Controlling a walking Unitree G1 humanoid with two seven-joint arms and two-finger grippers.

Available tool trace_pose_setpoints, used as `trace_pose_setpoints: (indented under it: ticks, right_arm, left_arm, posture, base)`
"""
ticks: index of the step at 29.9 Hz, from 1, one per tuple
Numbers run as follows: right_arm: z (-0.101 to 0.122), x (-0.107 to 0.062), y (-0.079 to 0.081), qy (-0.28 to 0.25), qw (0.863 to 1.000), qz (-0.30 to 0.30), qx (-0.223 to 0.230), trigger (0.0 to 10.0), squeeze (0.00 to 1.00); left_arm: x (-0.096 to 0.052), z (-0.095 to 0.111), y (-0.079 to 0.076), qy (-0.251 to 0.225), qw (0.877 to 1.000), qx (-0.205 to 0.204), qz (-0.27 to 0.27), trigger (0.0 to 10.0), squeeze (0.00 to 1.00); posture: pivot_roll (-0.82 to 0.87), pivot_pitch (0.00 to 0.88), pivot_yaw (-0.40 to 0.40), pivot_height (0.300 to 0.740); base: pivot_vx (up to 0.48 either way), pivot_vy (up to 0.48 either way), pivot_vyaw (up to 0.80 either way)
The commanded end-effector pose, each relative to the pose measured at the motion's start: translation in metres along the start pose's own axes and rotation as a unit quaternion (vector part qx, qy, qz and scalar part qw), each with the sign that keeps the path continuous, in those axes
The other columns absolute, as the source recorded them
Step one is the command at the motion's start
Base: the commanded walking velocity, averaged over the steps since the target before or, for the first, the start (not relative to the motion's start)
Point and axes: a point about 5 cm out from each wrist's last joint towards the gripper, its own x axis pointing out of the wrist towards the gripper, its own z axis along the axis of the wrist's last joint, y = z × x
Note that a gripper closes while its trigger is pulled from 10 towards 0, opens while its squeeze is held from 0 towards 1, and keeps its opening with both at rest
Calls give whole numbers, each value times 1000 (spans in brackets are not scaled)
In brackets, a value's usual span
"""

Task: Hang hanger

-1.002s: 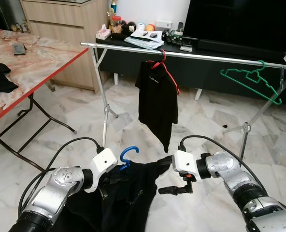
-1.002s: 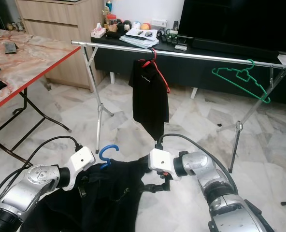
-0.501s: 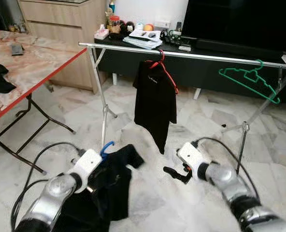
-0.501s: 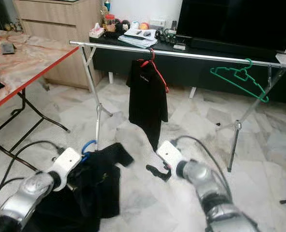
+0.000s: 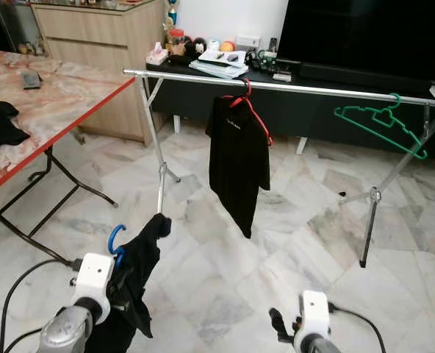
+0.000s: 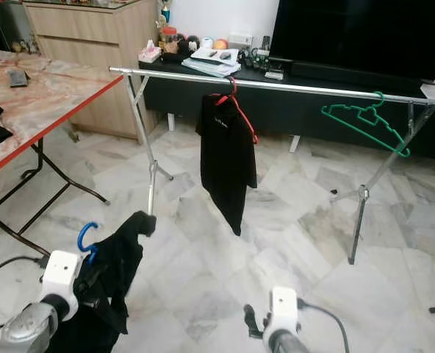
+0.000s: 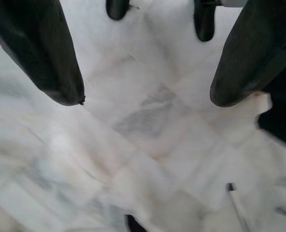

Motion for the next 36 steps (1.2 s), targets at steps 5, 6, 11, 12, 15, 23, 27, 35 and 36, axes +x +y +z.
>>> trace_pose_setpoints:
  ticks: [5, 6, 11, 12, 15, 23, 27, 35, 36]
  right_arm:
    - [-19, -5, -9, 20, 999, -45, 23, 10000, 0]
    - [-23, -6, -9, 27, 999, -44, 14, 10000, 0]
    - [-47, -15, -19, 66, 995, -68, 13, 10000, 0]
    - [-49, -15, -19, 68, 995, -68, 12, 10000, 0]
    - [-54, -17, -20, 75, 995, -67, 8, 10000, 0]
    - [-45, -12, -11, 71, 995, -71, 13, 10000, 0]
    - [-45, -12, -10, 67, 995, -68, 15, 10000, 0]
    - [-50, -14, -9, 72, 995, -65, 12, 10000, 0]
    - [-50, -14, -9, 73, 995, -65, 11, 10000, 0]
  left_arm:
    - [-19, -5, 14, -30, 997, -38, 53, 10000, 0]
    - [-21, -6, 13, -29, 997, -39, 54, 10000, 0]
    - [-34, -13, 6, -25, 998, -40, 47, 10000, 0]
    - [-36, -14, 6, -24, 998, -39, 46, 10000, 0]
    - [-44, -19, 8, -14, 998, -37, 49, 10000, 0]
    - [-44, -16, 9, -20, 997, -47, 53, 10000, 0]
    - [-41, -13, 5, -24, 998, -47, 41, 10000, 0]
    - [-41, -13, 5, -21, 998, -44, 36, 10000, 0]
    - [-41, -13, 5, -21, 998, -44, 36, 10000, 0]
  posture:
    - [63, 6, -17, 740]
    - [65, 3, -20, 740]
    - [79, 0, -26, 740]
    - [78, 0, -25, 740]
    - [72, 0, -25, 740]
    - [86, 0, -30, 740]
    - [81, 0, -28, 740]
    - [80, 0, -23, 740]
    - [81, 0, -23, 740]
  base:
    - [0, 0, 0]
    - [0, 0, 0]
    - [0, 0, 0]
    - [0, 0, 0]
    - [0, 0, 0]
    - [0, 0, 0]
    - [0, 0, 0]
    - [0, 0, 0]
    - [0, 0, 0]
